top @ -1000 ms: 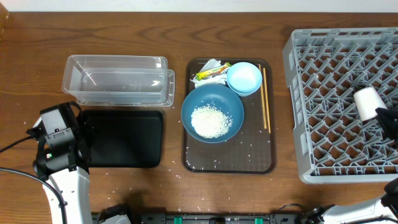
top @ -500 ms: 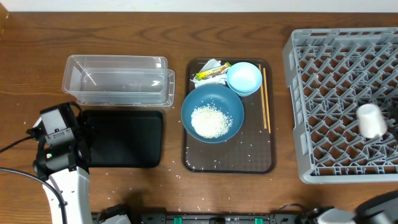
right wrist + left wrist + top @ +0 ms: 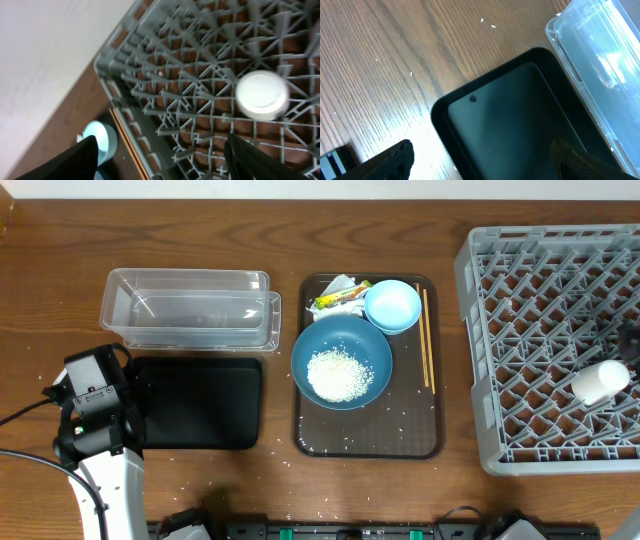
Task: Sort waste into correct bins and load items into the dishwasher rack
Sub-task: 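Move the right gripper back to the light-blue bowl on the tray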
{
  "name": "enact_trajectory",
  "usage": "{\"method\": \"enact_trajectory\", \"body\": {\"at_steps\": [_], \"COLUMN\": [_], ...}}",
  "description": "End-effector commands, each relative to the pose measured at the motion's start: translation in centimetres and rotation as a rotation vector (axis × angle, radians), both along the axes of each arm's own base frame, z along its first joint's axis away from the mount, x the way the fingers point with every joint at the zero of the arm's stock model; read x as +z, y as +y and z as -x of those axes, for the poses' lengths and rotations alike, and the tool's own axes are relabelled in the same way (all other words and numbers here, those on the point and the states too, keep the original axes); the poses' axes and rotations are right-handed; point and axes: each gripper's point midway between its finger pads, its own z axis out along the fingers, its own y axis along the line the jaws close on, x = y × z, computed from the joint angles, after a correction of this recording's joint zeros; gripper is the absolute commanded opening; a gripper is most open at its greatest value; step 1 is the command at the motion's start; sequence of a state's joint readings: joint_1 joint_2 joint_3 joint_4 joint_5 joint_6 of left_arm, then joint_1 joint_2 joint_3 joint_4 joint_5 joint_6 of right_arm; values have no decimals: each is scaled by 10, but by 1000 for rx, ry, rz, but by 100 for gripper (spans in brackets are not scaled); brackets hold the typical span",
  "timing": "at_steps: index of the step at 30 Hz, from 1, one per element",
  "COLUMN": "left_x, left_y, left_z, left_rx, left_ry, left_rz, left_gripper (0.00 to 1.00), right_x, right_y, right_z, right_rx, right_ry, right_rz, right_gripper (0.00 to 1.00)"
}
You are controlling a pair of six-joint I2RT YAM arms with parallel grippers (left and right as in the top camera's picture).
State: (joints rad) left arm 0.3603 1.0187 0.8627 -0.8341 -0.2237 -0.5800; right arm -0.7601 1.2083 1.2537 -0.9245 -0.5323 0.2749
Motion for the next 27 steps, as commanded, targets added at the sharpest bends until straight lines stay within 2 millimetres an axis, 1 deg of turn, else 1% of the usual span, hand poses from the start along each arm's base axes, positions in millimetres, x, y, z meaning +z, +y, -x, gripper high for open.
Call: {"method": "enact_trajectory", "body": {"at_steps": [1,4,7,8,10,12,14,16,17,20,21,24,25,26,27], "left_x": [7,7,7,7,7,7,7,7,7,7,7,7,7,7,7], "left_y": [3,3,3,3,3,3,3,3,3,3,4,3,3,3,3], "left_z": [-1,0,-1,0,0,0,0,-1,0,0,-1,-1,-1,-1,0], "left_rx": [18,18,18,18,18,18,18,18,18,18,18,18,18,18,18], "left_ry": [-18,-18,-18,-18,-18,-18,-18,-18,-18,-18,-18,-18,-18,-18,-18], "left_rz": [-11,-11,-11,-11,-11,-11,-11,-11,-11,-11,-12,-11,-11,-11,-11], "left_gripper": [89,90,90,90,90,89,90,90,90,89,89,90,90,89,90], "right_x": [18,41,60,63,66,62,50,31,19,-20,-34,-70,-80,-90,-99], "right_y": [20,61,97,105,128,149,172,187,195,214,221,234,238,244,249], "right_z": [-17,-39,-55,-58,-68,-78,-92,-108,-117,-140,-148,-170,-175,-180,-184], "right_rx": [44,178,277,297,388,475,571,618,641,694,707,709,712,723,732], "right_ry": [3,-24,18,37,85,146,215,277,306,375,392,428,436,439,443], "right_rz": [81,128,199,217,268,292,292,288,282,271,268,250,243,236,236], "right_gripper": [77,76,77,76,76,75,75,76,78,89,91,91,90,86,85]}}
